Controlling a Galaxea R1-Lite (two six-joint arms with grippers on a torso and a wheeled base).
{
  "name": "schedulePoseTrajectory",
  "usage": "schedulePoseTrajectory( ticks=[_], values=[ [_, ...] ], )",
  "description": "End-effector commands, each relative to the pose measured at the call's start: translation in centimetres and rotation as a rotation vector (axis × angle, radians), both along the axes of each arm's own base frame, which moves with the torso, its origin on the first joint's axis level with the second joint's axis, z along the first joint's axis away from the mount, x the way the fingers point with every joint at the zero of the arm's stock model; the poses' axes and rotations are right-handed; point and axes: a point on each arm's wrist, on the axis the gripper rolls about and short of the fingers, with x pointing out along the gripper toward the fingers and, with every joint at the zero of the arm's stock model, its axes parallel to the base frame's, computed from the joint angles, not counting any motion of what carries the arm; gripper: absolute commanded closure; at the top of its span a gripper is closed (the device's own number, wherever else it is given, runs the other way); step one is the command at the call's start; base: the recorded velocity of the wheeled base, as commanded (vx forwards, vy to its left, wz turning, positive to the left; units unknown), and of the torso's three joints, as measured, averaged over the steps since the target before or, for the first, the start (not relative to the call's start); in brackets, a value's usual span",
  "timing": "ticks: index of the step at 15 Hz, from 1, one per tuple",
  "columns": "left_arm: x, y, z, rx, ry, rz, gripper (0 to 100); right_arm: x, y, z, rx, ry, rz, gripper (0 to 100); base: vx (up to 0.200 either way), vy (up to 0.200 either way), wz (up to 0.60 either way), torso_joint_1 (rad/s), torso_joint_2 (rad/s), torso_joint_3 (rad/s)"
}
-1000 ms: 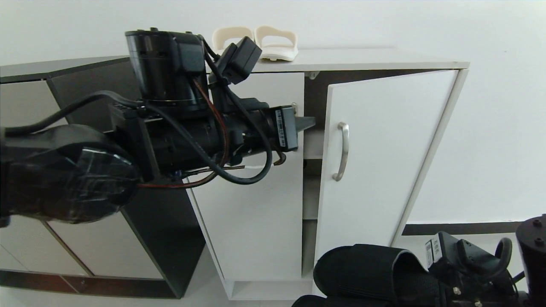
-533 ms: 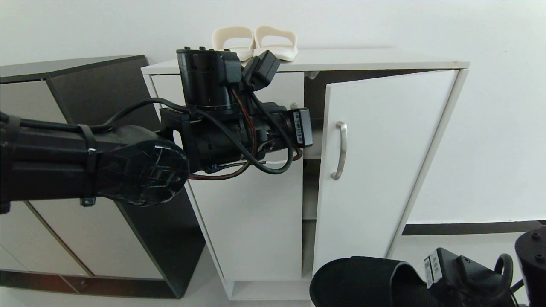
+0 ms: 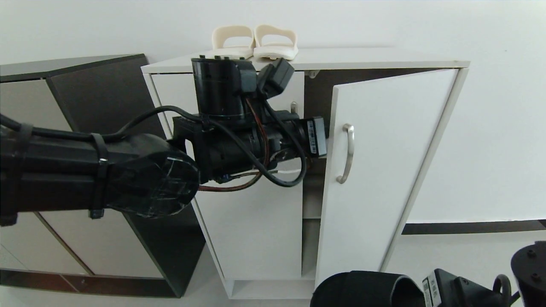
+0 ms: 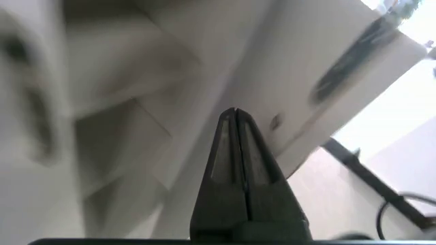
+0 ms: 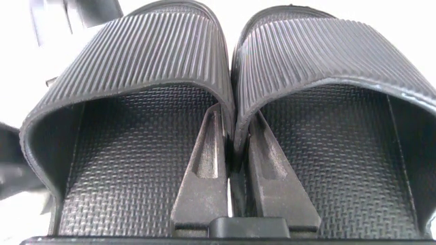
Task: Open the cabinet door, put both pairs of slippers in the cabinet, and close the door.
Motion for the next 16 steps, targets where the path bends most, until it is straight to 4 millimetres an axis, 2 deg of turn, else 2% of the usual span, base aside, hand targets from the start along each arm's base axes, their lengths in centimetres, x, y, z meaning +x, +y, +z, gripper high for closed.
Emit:
schedulePoseTrajectory(
  ticks=[1, 2, 3, 5, 7, 9, 11, 12, 13, 14, 16],
  values=[
    [-3.4, -1.8, -0.1, 0.010, 0.005, -0.087, 100, -0.7, -0.5, -0.5, -0.022, -0.023, 0.035, 100, -0.200, 0.000, 0.00, 0.007, 0.00, -0.007],
    [-5.1, -2.6, 0.1, 0.007, 0.001, -0.124, 100, -0.7, -0.5, -0.6, -0.029, -0.037, 0.047, 100, -0.200, 0.000, 0.00, -0.002, 0.00, 0.002],
    [-5.8, -3.1, 0.2, 0.005, -0.001, -0.138, 100, -0.7, -0.5, -0.6, -0.030, -0.038, 0.048, 100, -0.200, 0.000, 0.00, 0.002, -0.01, 0.007],
    [-5.8, -3.1, 0.2, 0.003, -0.003, -0.132, 100, -0.5, -0.4, -0.3, -0.018, -0.044, 0.043, 100, -0.200, 0.000, 0.00, -0.005, 0.00, 0.002],
    [-5.0, -2.0, 0.9, -0.034, -0.043, -0.060, 100, 0.1, -0.1, 0.3, 0.002, -0.035, 0.001, 100, 0.000, 0.000, 0.00, 0.000, 0.00, 0.000],
    [-3.6, 2.5, 3.6, -0.095, -0.125, 0.234, 100, 3.9, 0.9, 1.1, 0.013, -0.003, -0.320, 100, 0.000, 0.000, 0.00, 0.000, 0.00, 0.000],
    [-5.0, 7.9, 4.6, -0.069, -0.173, 0.418, 100, 7.6, 2.5, 1.4, 0.057, -0.019, -0.606, 100, 0.000, 0.000, 0.00, 0.000, 0.00, 0.000],
    [-6.2, 10.8, 3.7, 0.003, -0.180, 0.477, 100, 9.0, 3.4, 1.6, 0.094, -0.041, -0.698, 100, 0.000, 0.000, 0.00, 0.000, 0.00, 0.000],
    [-8.2, 14.4, 2.1, 0.084, -0.162, 0.562, 100, 10.6, 4.7, 1.1, 0.091, -0.092, -0.815, 100, 0.000, 0.000, 0.00, 0.000, 0.00, 0.000],
    [-10.6, 17.0, 1.7, 0.088, -0.164, 0.648, 100, 11.9, 5.5, 0.2, 0.079, -0.130, -0.898, 100, 0.000, 0.000, 0.00, 0.000, 0.00, 0.000],
    [-15.5, 20.5, 0.9, 0.085, -0.167, 0.820, 100, 13.5, 6.1, -0.8, 0.114, -0.167, -0.986, 100, 0.000, 0.000, 0.00, 0.000, 0.00, 0.000]
  ],
)
